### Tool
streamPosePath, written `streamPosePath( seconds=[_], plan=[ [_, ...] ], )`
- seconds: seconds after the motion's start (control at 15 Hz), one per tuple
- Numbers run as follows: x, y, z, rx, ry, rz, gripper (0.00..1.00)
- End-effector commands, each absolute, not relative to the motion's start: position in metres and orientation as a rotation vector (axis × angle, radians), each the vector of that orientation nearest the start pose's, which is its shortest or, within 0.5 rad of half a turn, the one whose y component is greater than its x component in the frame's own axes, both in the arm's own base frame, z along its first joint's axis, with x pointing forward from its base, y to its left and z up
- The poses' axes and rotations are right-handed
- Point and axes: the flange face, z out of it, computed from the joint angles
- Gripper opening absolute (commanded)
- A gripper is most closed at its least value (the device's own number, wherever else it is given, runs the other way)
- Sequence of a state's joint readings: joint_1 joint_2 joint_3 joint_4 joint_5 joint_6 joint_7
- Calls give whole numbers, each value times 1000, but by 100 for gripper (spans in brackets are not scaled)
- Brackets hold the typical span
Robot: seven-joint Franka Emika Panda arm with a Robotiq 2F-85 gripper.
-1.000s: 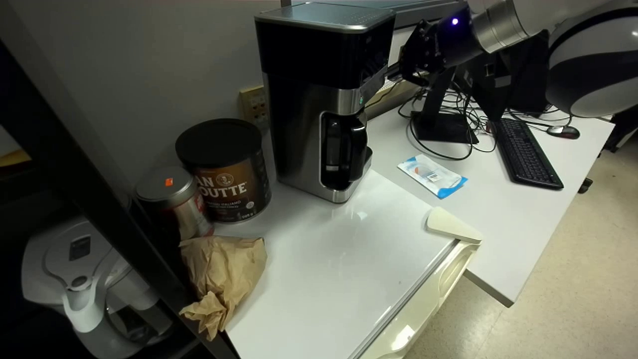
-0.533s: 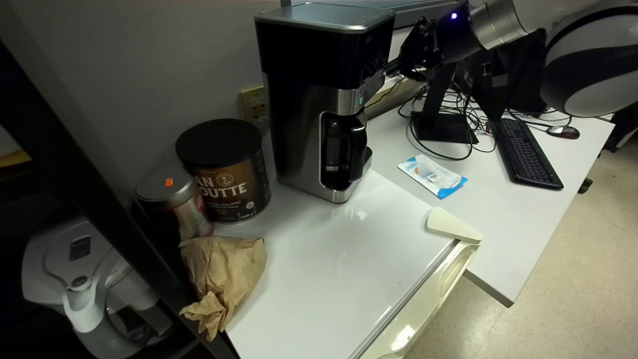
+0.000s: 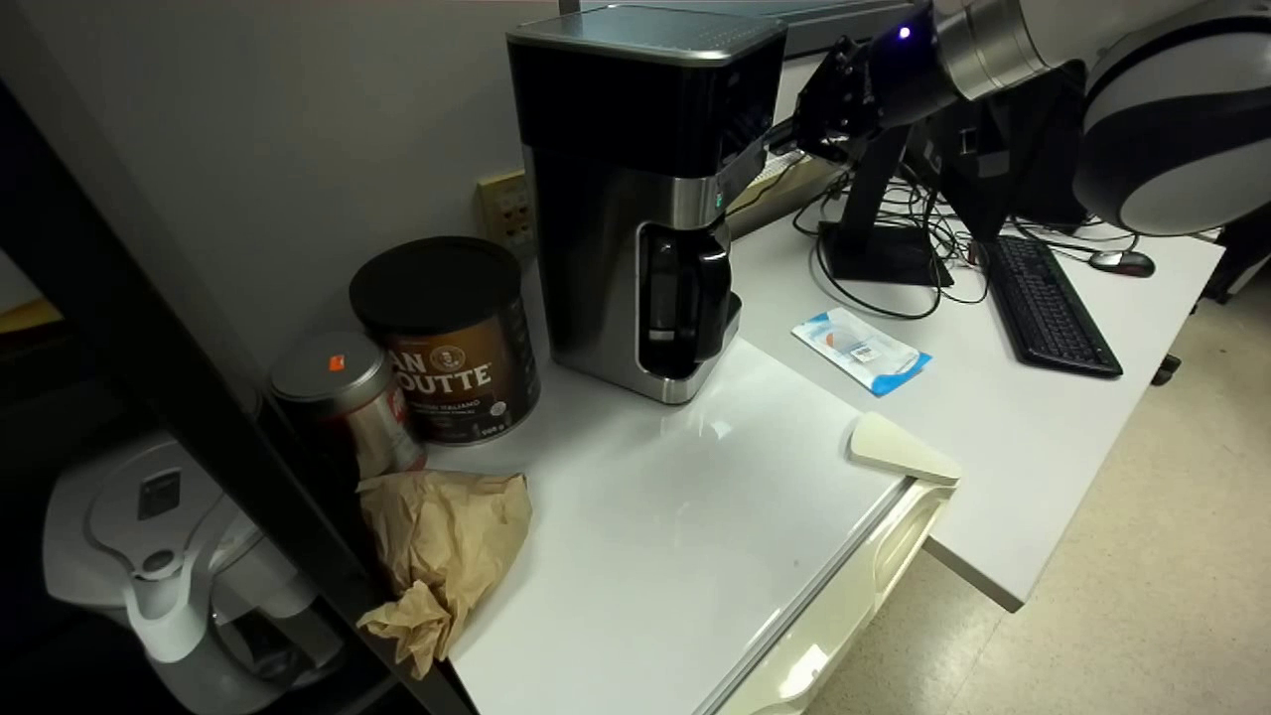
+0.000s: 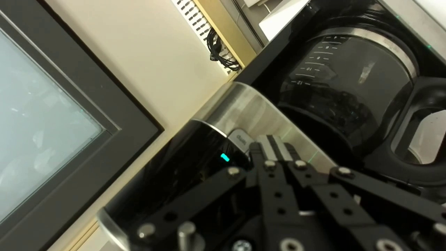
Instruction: Press a button on the coffee maker
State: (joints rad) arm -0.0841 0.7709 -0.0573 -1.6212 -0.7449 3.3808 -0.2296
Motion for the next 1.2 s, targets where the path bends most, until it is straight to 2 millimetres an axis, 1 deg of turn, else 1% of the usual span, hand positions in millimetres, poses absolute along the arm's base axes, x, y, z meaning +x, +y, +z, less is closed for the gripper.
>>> streamPosePath(
  seconds=[0.0,0.2,0.4,0.47,0.6,0.8,0.87,0.93,1.13],
  plan=[
    [726,-14,265,-2825,-1429,-1471,1],
    [724,-14,265,-2813,-1418,-1473,1],
    [714,-11,271,-2778,-1434,-1486,1],
    [708,-10,274,-2762,-1454,-1487,1],
    [691,-4,280,-2724,-1535,-1467,1],
    [655,8,286,-2652,-1689,-1408,0],
    [646,10,288,-2640,-1727,-1386,0],
    [631,12,290,-2619,-1784,-1354,0],
    [601,13,297,-2570,-1900,-1301,0]
  ],
)
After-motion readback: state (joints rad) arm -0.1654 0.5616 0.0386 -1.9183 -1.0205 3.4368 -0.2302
